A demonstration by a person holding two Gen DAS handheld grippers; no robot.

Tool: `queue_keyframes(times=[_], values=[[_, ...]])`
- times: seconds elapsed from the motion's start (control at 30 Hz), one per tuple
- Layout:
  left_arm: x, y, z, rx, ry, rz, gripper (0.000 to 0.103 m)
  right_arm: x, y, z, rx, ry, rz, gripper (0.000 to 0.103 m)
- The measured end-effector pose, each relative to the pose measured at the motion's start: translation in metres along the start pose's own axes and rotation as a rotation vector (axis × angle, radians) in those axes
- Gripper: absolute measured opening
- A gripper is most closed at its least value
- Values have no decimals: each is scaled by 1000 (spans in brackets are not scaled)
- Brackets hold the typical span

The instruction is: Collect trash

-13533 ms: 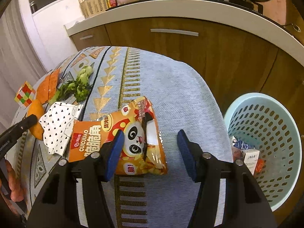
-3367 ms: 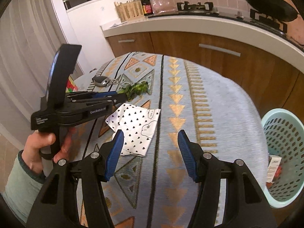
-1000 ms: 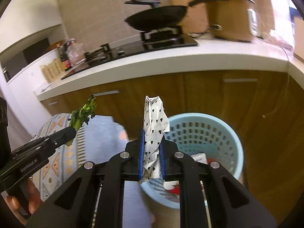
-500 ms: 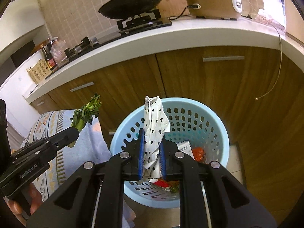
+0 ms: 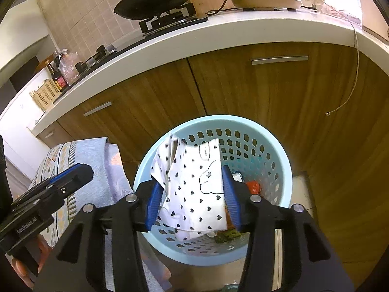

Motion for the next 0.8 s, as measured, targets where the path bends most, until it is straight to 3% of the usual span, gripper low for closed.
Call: queue_keyframes(times=[0.1,0.23,0.4,0.6,0.8], values=[[0,-8,3,3,-6,-18,51,1,-1,2,0,-9,-7,56],[-2,-19,8,9,-12,-36,52,2,-5,5,1,-15,-21,65],[-7,-36,12,35,-16,-68,62,1,-13,13,14,-27,-40,65],[-20,-75,12,149,26,-178,79,-6,-32,36,27,-94,-105,66],[-42,-104,22,291,6,-236,82,-19,-57,67,-5,-186,-209,66]])
Point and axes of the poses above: each gripper's, at about its wrist camera, not at the fingertips, and y roughly the way its jaws point, z to its left, x to its top, the point moved 1 cm from there along y, roughly the way its jaws point, and after that the axes turned 1 degree about -z, right-handed, at the moved point
